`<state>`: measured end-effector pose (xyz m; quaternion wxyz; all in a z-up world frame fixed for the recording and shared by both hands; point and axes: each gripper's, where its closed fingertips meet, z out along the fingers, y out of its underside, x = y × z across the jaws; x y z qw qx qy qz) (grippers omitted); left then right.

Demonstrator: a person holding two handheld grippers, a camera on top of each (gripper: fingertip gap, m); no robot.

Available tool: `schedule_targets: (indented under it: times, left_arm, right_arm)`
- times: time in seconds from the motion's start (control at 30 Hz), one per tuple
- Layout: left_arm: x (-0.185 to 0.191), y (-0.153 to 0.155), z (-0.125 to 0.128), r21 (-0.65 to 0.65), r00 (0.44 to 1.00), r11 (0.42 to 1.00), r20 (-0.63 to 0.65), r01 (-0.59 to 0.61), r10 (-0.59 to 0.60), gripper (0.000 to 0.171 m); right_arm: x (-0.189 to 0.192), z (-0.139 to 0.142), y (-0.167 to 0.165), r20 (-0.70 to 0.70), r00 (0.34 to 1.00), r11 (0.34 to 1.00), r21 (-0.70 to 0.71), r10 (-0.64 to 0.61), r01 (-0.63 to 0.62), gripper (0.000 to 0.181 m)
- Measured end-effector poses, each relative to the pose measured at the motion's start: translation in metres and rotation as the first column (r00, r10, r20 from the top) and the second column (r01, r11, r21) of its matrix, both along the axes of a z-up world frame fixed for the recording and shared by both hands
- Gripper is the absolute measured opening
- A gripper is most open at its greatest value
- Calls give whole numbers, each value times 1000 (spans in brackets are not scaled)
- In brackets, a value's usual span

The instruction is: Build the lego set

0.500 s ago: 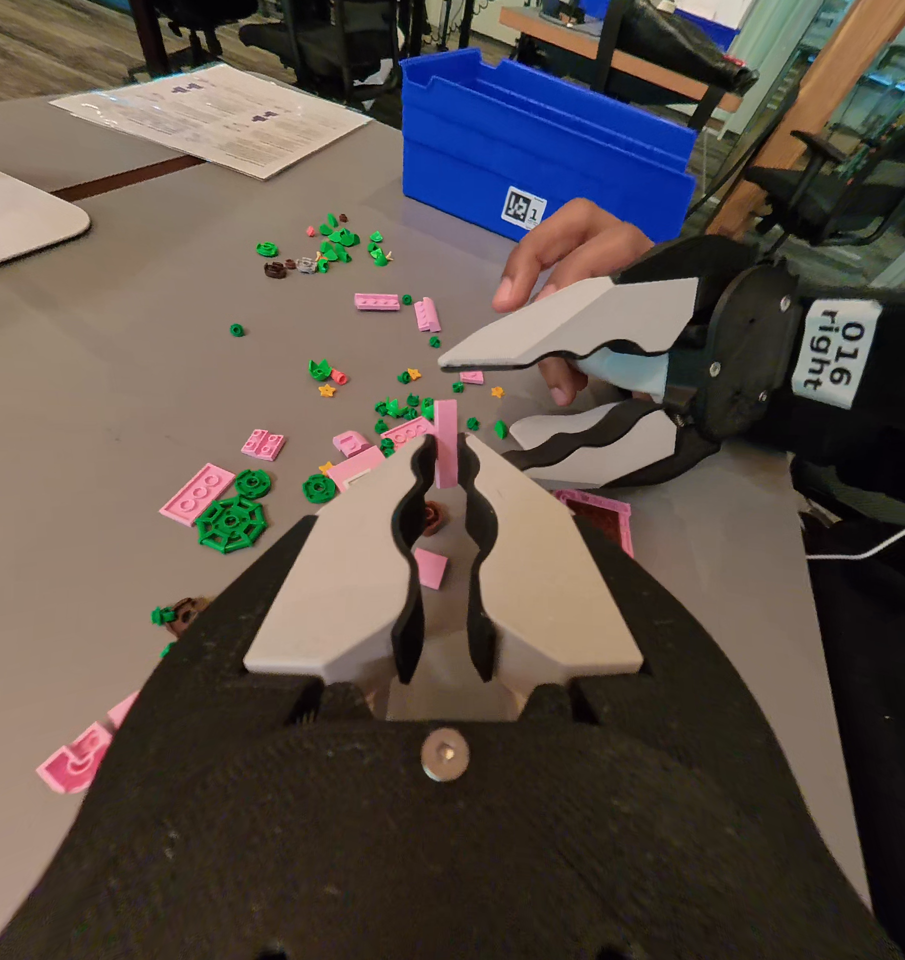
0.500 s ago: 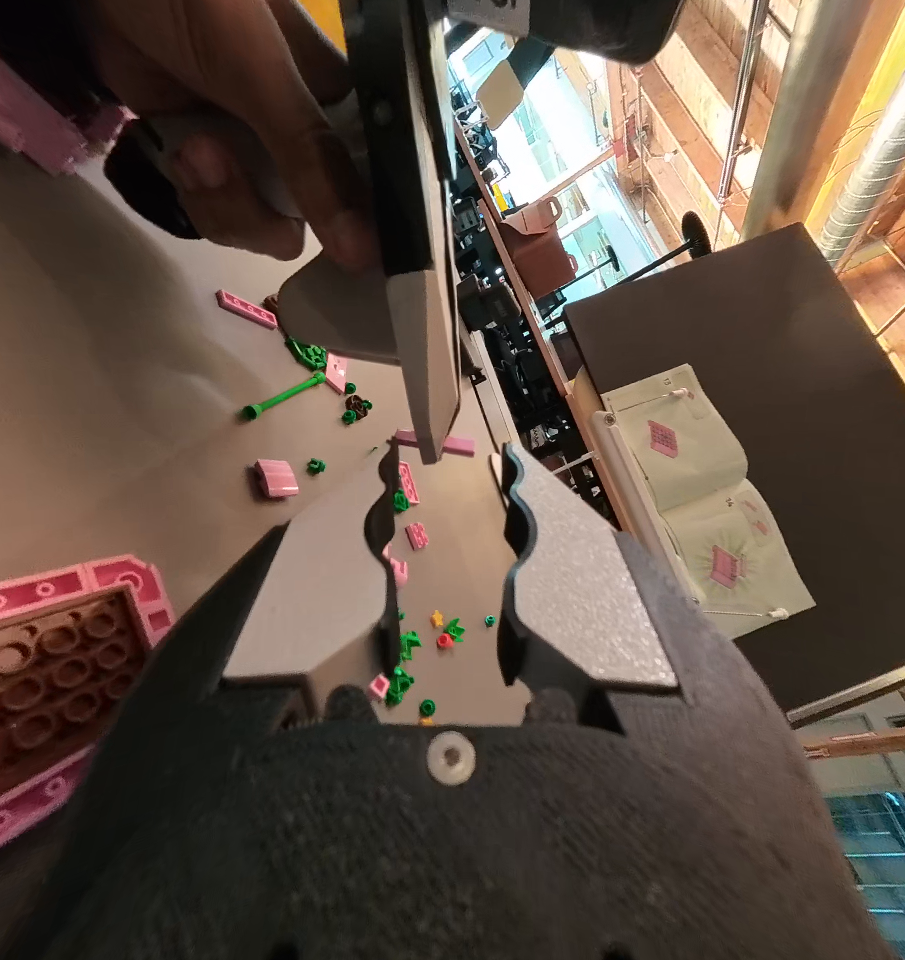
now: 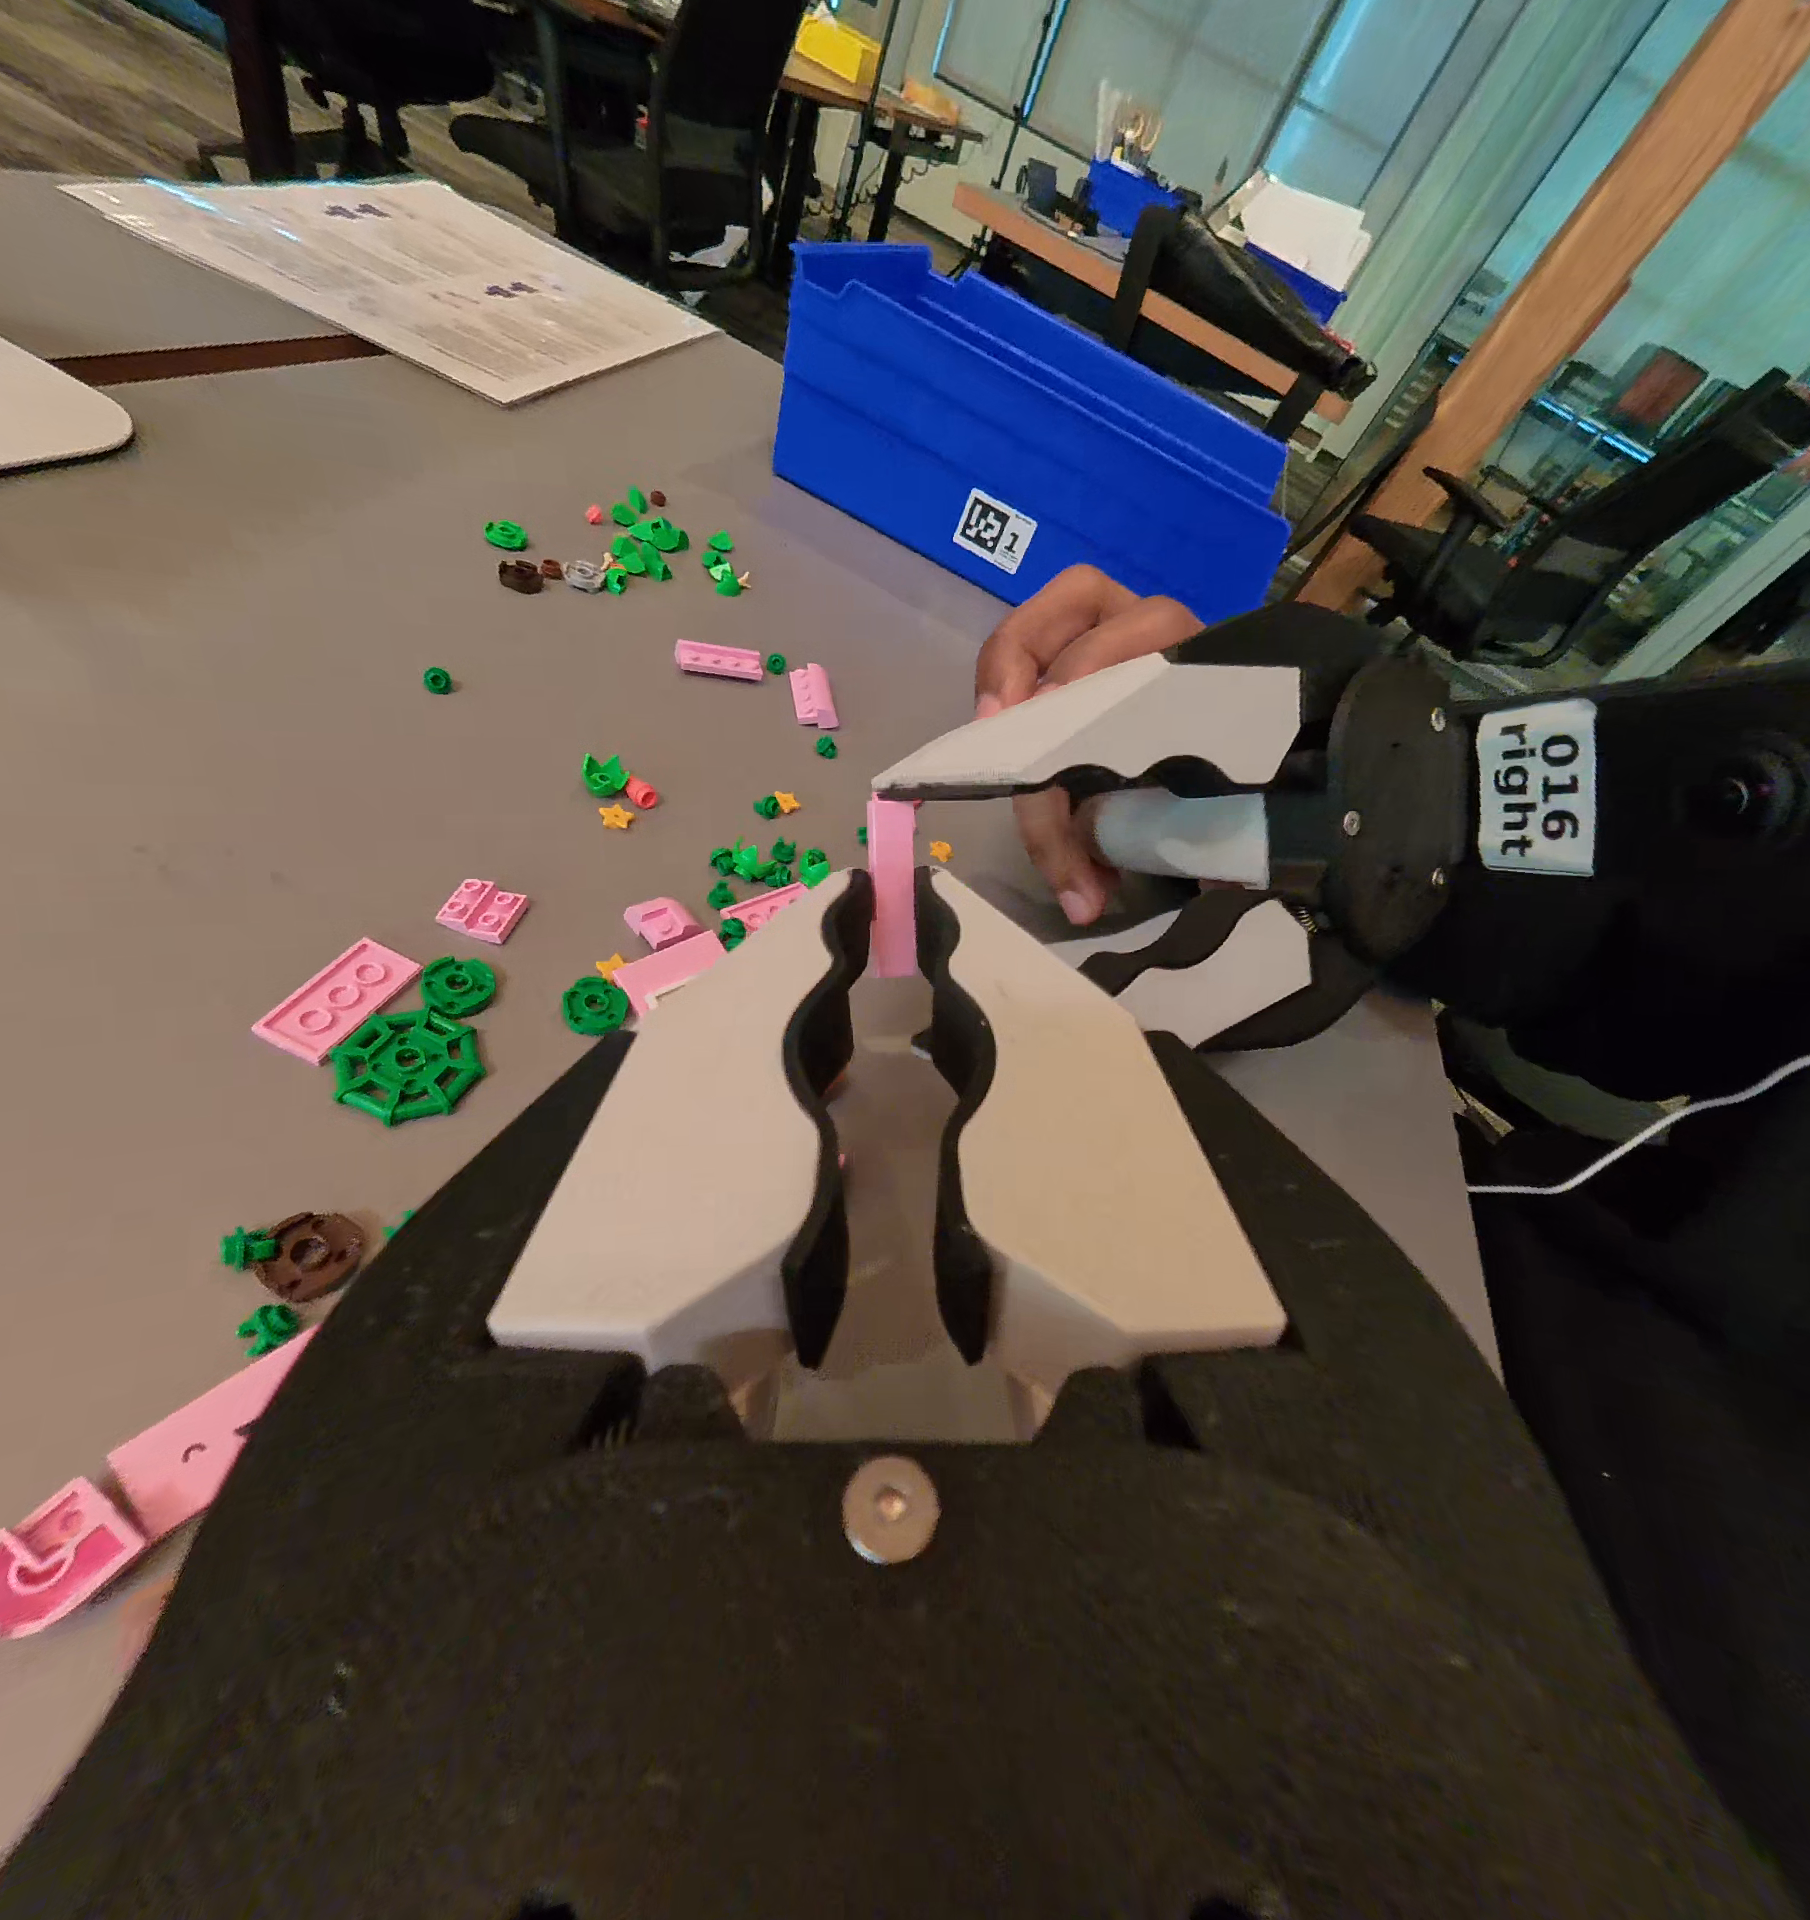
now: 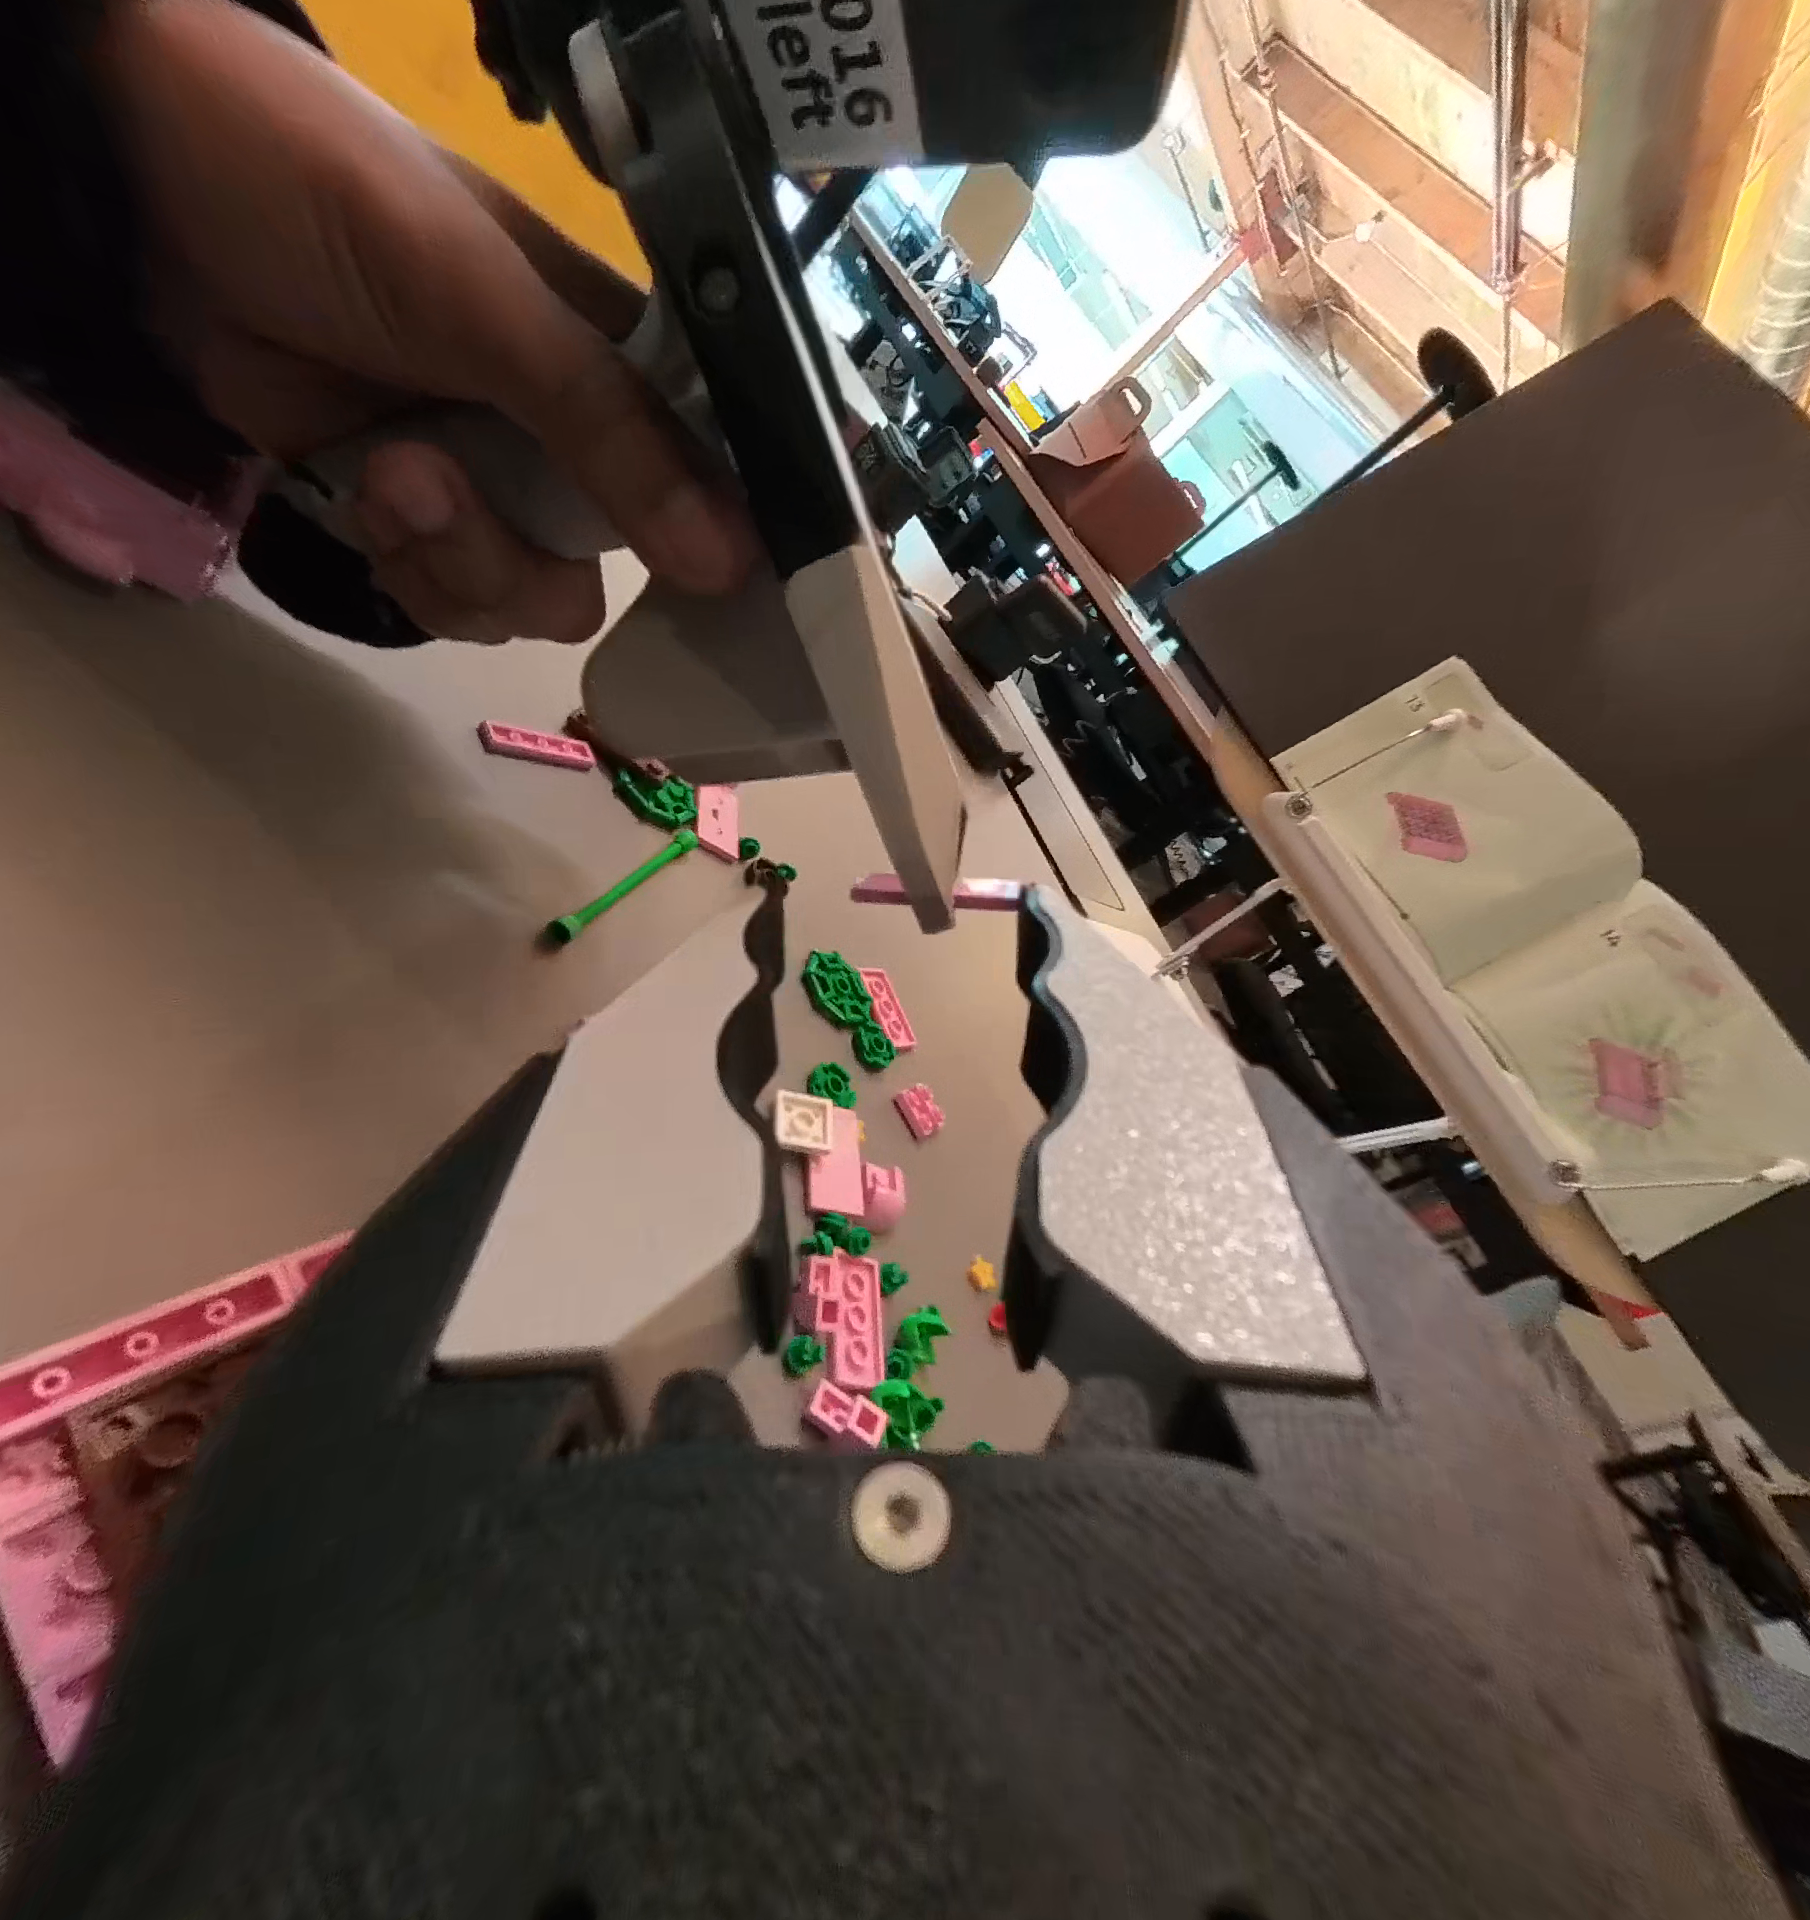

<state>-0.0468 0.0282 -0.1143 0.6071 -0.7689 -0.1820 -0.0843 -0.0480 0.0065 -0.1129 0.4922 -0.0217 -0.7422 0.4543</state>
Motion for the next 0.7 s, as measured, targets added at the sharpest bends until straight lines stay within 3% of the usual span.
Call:
schedule_targets:
  times: [0.2,0.5,0.7]
  left_arm:
    - [4,1,4,39,998,999,49,27,-29,7]
    - [7,2,8,65,998,997,34,50,-53,12]
    - [10,1,11,108,991,991,102,76,-87,10]
  right_arm:
    - [-3,7,3,-20,1000,999,-34,-24,24,32]
    - [-2,11,5,6,1000,998,-60,-14,15,31]
    - [-1,14,7,38,999,995,-105,6,-2,31]
